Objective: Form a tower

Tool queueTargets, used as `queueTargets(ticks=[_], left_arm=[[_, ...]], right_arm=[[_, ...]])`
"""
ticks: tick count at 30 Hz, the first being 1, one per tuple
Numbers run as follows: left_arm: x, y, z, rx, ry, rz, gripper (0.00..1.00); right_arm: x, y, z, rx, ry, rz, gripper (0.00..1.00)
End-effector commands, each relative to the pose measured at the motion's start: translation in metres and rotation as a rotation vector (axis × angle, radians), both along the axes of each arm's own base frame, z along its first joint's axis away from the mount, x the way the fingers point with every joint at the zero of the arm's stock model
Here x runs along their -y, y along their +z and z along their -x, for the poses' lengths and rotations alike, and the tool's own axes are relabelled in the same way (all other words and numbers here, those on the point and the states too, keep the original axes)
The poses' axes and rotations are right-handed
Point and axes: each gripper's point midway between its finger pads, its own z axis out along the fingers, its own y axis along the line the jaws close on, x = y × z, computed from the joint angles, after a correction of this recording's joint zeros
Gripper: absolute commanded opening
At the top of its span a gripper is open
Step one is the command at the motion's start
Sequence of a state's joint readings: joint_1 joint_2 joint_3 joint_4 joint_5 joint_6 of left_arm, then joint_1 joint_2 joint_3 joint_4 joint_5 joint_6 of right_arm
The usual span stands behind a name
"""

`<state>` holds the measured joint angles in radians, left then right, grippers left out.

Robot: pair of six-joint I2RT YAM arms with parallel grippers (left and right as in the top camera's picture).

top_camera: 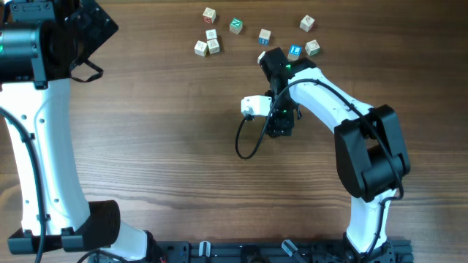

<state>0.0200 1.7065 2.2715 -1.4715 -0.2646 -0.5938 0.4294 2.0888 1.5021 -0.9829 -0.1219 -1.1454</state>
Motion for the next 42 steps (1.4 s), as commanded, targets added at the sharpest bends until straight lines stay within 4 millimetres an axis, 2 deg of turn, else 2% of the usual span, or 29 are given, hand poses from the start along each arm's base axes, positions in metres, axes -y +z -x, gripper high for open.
queueTargets(ticks=[1,9,12,13,17,19,23,28,30,33,37,38,40,42], left_arm=[[-0.004,0.01,0.005,0.032,0.025,-0.005,1.0],[-0.004,0.01,0.005,0.032,0.025,-0.005,1.0],[-0.004,0.01,0.005,0.032,0.025,-0.005,1.0],[-0.004,0.01,0.005,0.031,0.025,-0.005,1.0],[-0.004,0.01,0.005,0.031,0.025,-0.005,1.0],[-0.004,0.01,0.005,0.031,0.025,-0.005,1.0],[-0.004,0.01,0.005,0.032,0.025,-0.005,1.0],[-0.004,0.01,0.005,0.032,0.025,-0.005,1.0],[-0.004,0.01,0.005,0.032,0.025,-0.005,1.0],[-0.004,0.01,0.005,0.032,0.025,-0.005,1.0],[-0.004,0.01,0.005,0.031,0.025,-0.005,1.0],[-0.004,0.01,0.005,0.032,0.025,-0.005,1.0],[-0.004,0.01,0.005,0.032,0.025,-0.005,1.0],[-0.004,0.01,0.005,0.032,0.025,-0.005,1.0]], right_arm=[[0.004,0.003,-0.005,0.015,-0.002,0.029,0.84],[0.003,0.006,-0.007,0.019,-0.001,0.027,0.89],[0.002,0.012,-0.01,0.036,-0.003,0.02,0.96],[0.002,0.019,-0.011,0.049,-0.006,0.014,1.0],[0.003,0.052,-0.007,0.085,-0.033,-0.005,1.0],[-0.003,0.09,0.0,0.122,-0.073,-0.081,1.0],[-0.003,0.119,0.02,0.106,-0.07,-0.133,1.0],[0.001,0.156,0.016,0.225,-0.093,-0.176,1.0],[0.0,0.178,-0.01,0.324,-0.252,-0.257,1.0],[-0.001,0.213,-0.064,0.455,-0.6,-0.448,1.0],[-0.01,0.26,-0.109,0.447,-1.071,-0.781,1.0],[-0.011,0.276,-0.121,0.406,-1.245,-0.909,1.0],[-0.01,0.286,-0.131,0.271,-1.52,-1.059,1.0],[-0.015,0.273,-0.121,0.103,-1.679,-1.059,1.0]])
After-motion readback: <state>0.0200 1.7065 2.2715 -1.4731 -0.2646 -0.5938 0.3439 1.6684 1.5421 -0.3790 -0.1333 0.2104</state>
